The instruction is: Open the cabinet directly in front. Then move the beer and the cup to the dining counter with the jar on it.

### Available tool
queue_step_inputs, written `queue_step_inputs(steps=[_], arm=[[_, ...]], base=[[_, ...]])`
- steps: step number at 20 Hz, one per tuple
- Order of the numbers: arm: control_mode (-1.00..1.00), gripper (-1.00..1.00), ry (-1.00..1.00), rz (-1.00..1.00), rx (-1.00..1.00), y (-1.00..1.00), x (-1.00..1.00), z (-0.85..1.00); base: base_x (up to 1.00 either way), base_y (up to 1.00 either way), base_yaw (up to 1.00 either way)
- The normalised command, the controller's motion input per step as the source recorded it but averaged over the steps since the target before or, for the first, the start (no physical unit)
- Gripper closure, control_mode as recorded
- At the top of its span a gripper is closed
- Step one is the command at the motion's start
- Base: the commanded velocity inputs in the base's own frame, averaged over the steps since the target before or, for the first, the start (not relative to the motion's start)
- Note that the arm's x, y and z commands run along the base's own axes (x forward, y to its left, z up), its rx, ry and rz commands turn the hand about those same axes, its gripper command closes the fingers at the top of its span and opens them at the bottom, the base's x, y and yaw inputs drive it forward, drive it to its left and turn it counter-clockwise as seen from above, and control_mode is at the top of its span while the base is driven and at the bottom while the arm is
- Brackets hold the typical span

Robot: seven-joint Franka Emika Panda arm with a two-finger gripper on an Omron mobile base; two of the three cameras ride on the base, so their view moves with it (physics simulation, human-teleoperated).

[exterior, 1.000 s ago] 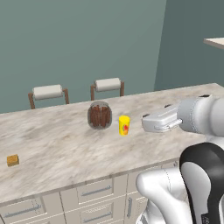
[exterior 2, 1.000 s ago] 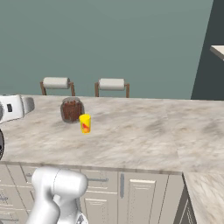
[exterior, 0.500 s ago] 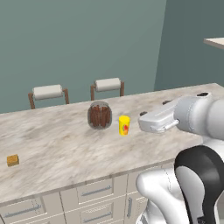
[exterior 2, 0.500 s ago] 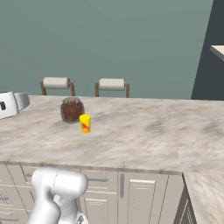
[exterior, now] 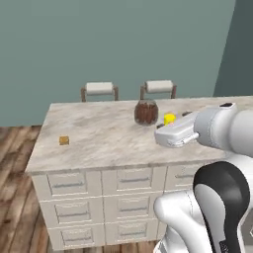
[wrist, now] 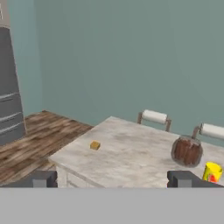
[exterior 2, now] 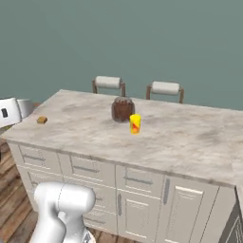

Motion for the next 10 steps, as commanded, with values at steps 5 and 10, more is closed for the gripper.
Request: queue_step_inputs(steps=[5,10], arm=[[1.0,-1.0,0.0,0.0,0.0,0.0,0.0,0.0],[1.0,-1.0,0.0,0.0,0.0,0.0,0.0,0.0]], base=[[-0.16,0.51,0.9],[-0.09,0.38,0.94]])
